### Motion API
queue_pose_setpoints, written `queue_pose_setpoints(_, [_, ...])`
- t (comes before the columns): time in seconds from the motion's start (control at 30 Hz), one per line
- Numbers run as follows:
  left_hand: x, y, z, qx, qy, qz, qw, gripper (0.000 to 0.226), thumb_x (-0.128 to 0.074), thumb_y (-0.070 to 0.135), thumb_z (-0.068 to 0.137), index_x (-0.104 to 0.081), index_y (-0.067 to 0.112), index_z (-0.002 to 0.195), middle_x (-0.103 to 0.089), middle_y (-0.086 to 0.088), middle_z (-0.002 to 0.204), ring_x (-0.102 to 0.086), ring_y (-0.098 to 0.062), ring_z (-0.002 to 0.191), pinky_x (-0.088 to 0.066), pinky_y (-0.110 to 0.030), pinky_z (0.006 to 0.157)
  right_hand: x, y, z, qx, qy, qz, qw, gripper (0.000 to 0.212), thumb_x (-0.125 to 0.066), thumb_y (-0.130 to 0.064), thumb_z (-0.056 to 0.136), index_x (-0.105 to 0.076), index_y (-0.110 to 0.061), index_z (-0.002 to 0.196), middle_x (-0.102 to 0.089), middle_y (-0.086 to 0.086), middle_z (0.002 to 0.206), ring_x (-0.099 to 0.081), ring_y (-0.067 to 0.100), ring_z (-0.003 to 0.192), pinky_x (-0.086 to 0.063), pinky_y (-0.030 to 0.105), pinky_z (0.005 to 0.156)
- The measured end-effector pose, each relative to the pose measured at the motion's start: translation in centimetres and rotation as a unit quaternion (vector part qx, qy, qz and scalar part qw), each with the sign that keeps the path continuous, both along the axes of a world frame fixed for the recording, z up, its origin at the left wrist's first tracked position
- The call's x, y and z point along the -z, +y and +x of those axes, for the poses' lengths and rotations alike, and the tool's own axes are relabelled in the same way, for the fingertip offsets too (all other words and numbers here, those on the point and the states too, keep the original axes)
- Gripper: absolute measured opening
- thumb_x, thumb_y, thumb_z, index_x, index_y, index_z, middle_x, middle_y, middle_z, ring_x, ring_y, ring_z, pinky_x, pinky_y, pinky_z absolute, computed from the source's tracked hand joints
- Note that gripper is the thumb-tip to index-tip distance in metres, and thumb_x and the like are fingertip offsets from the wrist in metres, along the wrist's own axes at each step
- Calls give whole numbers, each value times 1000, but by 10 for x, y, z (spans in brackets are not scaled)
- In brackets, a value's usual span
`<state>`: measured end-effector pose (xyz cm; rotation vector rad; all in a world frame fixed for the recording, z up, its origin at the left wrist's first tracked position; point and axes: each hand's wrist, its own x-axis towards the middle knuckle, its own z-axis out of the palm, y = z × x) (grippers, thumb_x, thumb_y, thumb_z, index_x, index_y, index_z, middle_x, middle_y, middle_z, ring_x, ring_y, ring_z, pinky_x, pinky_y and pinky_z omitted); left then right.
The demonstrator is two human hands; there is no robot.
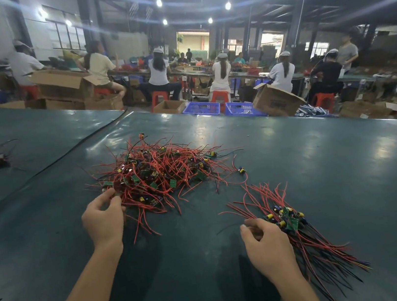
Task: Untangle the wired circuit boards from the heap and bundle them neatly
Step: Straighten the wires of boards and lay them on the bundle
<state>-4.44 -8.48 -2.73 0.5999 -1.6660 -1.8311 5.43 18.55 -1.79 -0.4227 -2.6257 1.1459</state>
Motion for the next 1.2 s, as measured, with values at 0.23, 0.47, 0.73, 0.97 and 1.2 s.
queue_pose_setpoints(0.23, [-16,31,19,12,185,-184,965,33,-58,-2,90,-65,5,122,-53,5,122,-67,-27,68,-55,-15,63,1,3,1,38,-9,58,998,38,-54,-39,95,-61,-24,129,-64,-3,122,-53,21,118,-42,37,102])
queue_pose_setpoints(0.47, [-14,63,37,109,281,-361,882,34,-61,-5,87,-64,1,120,-54,1,125,-65,-9,72,-55,-24,56,2,4,0,55,-26,112,992,39,-51,-45,95,-59,-27,129,-60,-5,128,-51,20,123,-37,36,103])
queue_pose_setpoints(0.73, [-9,95,58,298,335,-465,763,33,-56,2,88,-65,5,118,-57,5,126,-64,-5,92,-55,-21,70,-13,-22,0,-65,64,-408,908,41,-53,-46,94,-79,-17,79,-75,7,80,-63,13,59,-48,22,57])
queue_pose_setpoints(0.97, [-11,95,64,315,348,-481,741,26,-52,3,86,-74,5,100,-67,1,113,-67,-11,90,-56,-29,70,-15,-18,-2,-31,68,-530,845,11,-72,-25,80,-73,-15,76,-72,0,74,-59,9,51,-41,19,43])
queue_pose_setpoints(1.2, [-17,96,70,247,313,-443,803,18,-59,24,86,-69,9,83,-54,-1,95,-55,-9,59,-47,-30,48,-16,-20,2,-42,63,-563,823,18,-65,-5,88,-76,-18,81,-71,-1,77,-64,11,56,-45,19,44])
